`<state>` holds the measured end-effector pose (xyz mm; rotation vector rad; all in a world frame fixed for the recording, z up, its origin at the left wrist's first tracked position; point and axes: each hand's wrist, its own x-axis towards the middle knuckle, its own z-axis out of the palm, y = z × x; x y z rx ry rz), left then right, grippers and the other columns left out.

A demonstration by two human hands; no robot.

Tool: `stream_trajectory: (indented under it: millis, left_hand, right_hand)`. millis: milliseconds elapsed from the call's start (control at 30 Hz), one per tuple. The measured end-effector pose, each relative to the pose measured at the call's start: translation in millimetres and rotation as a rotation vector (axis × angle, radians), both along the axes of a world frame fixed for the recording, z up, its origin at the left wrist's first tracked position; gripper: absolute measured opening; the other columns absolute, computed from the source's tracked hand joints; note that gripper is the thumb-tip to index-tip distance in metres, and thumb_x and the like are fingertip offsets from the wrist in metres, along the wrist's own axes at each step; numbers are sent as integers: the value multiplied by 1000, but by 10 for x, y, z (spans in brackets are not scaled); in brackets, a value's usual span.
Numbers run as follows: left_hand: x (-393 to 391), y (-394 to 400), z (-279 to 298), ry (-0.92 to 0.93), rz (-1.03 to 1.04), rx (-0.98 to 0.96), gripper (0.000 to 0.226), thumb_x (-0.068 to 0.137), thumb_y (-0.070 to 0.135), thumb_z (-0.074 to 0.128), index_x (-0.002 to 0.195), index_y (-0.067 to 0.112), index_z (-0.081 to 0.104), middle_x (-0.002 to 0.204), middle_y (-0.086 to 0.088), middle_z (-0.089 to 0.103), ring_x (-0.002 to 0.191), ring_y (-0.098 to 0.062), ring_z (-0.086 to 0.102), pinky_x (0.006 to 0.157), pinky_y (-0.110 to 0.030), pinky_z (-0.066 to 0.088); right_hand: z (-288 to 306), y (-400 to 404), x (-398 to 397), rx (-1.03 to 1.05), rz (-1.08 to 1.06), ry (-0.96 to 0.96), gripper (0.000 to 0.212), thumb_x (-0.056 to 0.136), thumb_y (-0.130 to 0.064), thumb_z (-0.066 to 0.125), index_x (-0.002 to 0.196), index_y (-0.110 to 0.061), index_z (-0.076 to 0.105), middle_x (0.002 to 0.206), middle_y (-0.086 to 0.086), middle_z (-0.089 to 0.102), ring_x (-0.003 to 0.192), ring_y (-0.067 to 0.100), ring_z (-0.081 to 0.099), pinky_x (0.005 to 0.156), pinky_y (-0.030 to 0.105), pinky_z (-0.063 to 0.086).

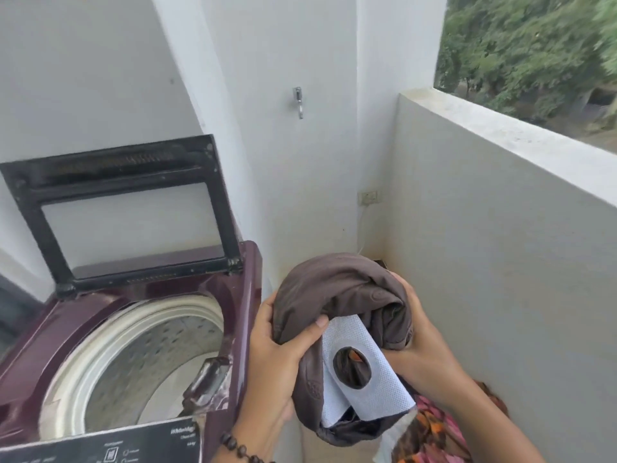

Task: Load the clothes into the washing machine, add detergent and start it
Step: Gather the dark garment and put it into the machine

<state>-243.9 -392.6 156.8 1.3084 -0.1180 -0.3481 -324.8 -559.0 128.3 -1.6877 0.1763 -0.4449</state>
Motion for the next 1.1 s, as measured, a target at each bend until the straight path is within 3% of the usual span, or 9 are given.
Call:
stream_trajectory:
  millis: [67, 167, 267, 400, 567, 700, 867, 967, 1100]
  left_hand:
    - [199, 260, -29, 5, 27, 5, 65, 53, 13, 84, 114, 22, 64, 106, -4, 74, 98, -24, 71, 84, -39, 55]
    - [499, 744, -108, 28, 96, 1, 68, 54, 13, 84, 117, 21, 62, 108, -4, 74, 99, -23, 71, 89, -42, 55]
    - [765, 1221, -165, 38, 152, 25, 68, 56, 13, 85, 120, 21, 61, 109, -4, 73, 103, -25, 70, 94, -46, 54]
    - [1087, 1874, -239, 12, 218, 68, 54, 68, 4, 82, 116, 21, 63, 104, 0, 75, 97, -20, 71, 86, -39, 57]
    - [1261, 2503, -444, 38, 346, 82, 62, 60, 17, 83, 118, 21, 62, 106, 1, 74, 97, -15, 71, 86, -35, 56]
    - [1327, 2832, -641, 98, 437, 27, 68, 55, 23, 83, 120, 23, 61, 109, 3, 73, 101, -16, 70, 90, -37, 53]
    - [1379, 3084, -793, 144, 522, -48, 59, 62, 19, 80, 117, 29, 61, 105, 10, 73, 99, -11, 70, 86, -30, 54]
    - [1368, 3157, -860, 166, 547, -56, 60, 64, 20, 80, 119, 29, 60, 107, 11, 73, 101, -9, 69, 86, -27, 54]
    - [1399, 3188, -908, 162, 537, -42, 62, 63, 25, 81, 122, 28, 59, 110, 11, 72, 103, -10, 69, 95, -35, 52]
  right_hand:
    - [-15, 232, 229, -3, 34, 1, 88, 64, -16, 89, 129, -54, 43, 130, -17, 59, 120, 8, 59, 96, 28, 51]
    - [-74, 641, 642, -9, 109, 23, 96, 59, -28, 93, 137, -45, 40, 133, -6, 59, 123, 16, 58, 101, 47, 48]
    - [-158, 1073, 1022, -22, 162, 42, 94, 60, -23, 92, 135, -47, 40, 131, -10, 61, 120, 11, 60, 99, 40, 51]
    - [-211, 1677, 1434, -49, 225, 54, 93, 59, -25, 92, 132, -53, 41, 132, -14, 58, 121, 6, 58, 97, 29, 52]
    - [-203, 2300, 1760, -138, 343, 74, 94, 67, -15, 90, 143, -32, 37, 134, -16, 55, 125, 9, 54, 101, 40, 48]
    - [-173, 2614, 2003, -209, 437, 120, 89, 68, -15, 89, 134, -49, 39, 128, -19, 58, 120, 5, 57, 98, 26, 50]
    - [-169, 2865, 2295, -259, 572, 202, 90, 69, -8, 87, 134, -44, 36, 122, -27, 59, 116, -2, 58, 89, 11, 47]
    - [-225, 2928, 2414, -316, 619, 200, 92, 68, -10, 87, 135, -47, 36, 129, -22, 56, 121, 1, 55, 95, 16, 47]
    - [-306, 2931, 2513, -308, 639, 219, 90, 70, -15, 87, 130, -60, 37, 133, -16, 56, 123, 4, 55, 101, 25, 47]
